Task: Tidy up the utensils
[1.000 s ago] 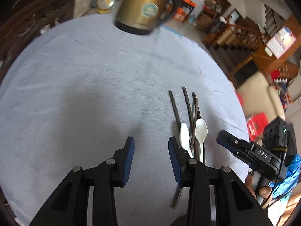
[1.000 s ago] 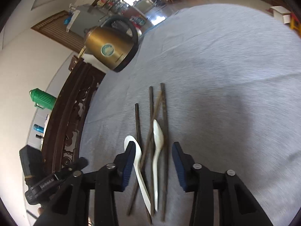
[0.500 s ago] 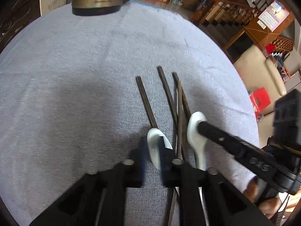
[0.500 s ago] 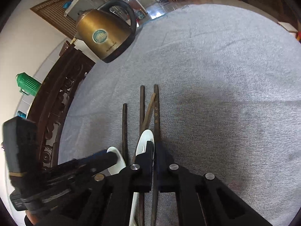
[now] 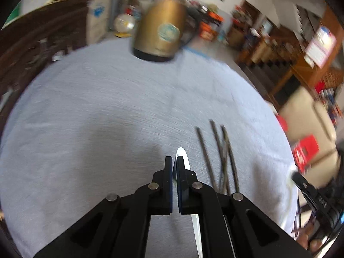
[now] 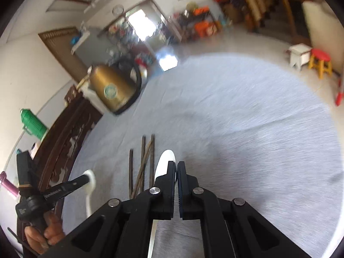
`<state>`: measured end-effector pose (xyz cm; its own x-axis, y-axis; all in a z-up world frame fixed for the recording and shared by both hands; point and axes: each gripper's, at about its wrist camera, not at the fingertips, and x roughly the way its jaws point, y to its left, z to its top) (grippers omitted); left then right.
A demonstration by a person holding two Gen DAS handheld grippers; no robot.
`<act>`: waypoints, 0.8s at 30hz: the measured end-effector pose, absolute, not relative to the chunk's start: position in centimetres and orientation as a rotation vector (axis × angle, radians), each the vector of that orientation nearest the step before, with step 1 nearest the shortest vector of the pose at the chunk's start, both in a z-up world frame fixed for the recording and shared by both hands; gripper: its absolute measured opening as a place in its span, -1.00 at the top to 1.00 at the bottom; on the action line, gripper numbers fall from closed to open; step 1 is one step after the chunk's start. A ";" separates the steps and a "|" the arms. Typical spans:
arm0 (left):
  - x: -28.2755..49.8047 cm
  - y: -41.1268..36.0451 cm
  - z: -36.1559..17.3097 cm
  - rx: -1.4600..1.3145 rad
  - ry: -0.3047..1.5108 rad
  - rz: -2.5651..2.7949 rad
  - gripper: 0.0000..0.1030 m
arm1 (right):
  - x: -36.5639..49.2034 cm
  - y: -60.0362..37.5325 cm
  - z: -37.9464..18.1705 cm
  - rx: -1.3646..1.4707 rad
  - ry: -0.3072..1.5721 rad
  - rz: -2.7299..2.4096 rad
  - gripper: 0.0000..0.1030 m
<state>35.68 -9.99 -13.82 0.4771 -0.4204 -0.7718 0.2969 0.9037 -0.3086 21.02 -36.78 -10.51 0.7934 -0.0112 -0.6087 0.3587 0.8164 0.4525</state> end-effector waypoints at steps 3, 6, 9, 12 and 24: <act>34.1 -6.5 -12.8 -0.212 0.930 -0.340 0.94 | 18.0 -36.5 -8.5 0.573 0.534 -0.253 0.94; 32.2 -3.7 -12.2 -0.271 0.895 -0.273 0.94 | 15.3 -35.6 -6.5 0.542 0.434 -0.283 0.94; 29.4 -1.0 -11.3 -0.297 0.843 -0.198 0.94 | 12.6 -34.2 -4.3 0.493 0.336 -0.299 0.94; 27.1 1.1 -10.3 -0.332 0.794 -0.140 0.94 | 10.2 -32.5 -2.3 0.446 0.236 -0.298 0.94; 14.6 1.4 -2.3 -0.262 0.448 -0.230 0.94 | 7.7 -23.1 1.4 0.279 0.036 -0.213 0.94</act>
